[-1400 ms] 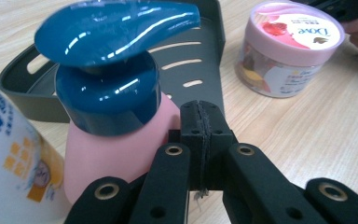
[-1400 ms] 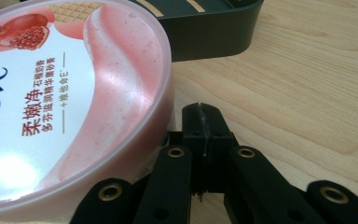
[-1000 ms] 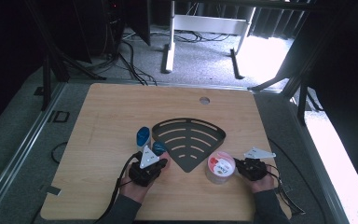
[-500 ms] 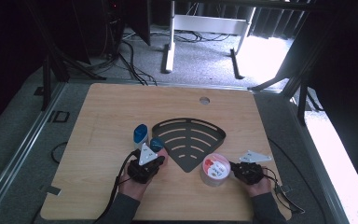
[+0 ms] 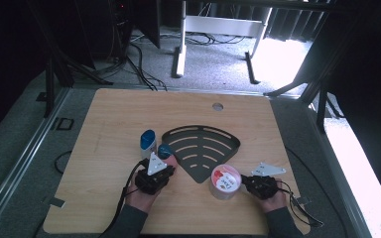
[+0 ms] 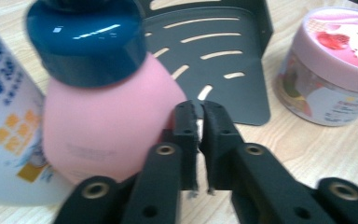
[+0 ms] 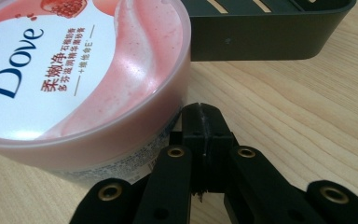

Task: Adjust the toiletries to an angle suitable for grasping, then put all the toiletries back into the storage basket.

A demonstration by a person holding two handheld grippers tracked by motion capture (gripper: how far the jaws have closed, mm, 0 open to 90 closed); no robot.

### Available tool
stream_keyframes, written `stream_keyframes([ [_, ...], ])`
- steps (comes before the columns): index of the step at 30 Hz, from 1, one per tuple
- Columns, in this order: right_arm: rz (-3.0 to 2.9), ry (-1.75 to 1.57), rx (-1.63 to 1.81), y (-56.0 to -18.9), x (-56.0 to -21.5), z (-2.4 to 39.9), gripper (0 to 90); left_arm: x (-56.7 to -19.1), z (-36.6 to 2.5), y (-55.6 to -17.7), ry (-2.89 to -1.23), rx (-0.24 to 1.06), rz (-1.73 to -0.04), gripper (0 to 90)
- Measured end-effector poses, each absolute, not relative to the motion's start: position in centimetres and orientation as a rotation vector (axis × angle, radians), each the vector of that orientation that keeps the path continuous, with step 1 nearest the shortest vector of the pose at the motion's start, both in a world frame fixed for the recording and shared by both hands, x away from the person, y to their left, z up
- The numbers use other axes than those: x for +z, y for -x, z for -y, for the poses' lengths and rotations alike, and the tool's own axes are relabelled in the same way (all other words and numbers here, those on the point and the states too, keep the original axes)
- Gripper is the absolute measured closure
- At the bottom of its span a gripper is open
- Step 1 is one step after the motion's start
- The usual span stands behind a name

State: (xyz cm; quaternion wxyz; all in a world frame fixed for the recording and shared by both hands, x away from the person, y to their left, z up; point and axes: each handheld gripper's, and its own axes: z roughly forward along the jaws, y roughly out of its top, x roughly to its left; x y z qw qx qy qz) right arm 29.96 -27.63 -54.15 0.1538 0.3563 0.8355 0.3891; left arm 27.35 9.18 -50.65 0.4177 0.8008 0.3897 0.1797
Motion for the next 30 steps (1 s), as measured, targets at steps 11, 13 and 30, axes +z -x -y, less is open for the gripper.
stream_keyframes([
  [11, -2.382, -1.05, 1.144, -29.8, -54.0, 28.0, 83.7, -51.2, -7.3, -27.3, -2.069, 0.383, -0.866, 68.9],
  [13, -2.38, -1.051, 1.147, -29.8, -54.0, 28.1, 82.4, -51.3, -6.9, -27.3, -2.079, 0.367, -0.845, 66.4],
  [30, -2.386, -1.047, 1.188, -30.1, -53.8, 28.9, 73.6, -52.2, -6.0, -26.8, -2.056, 0.295, -0.791, 52.9],
])
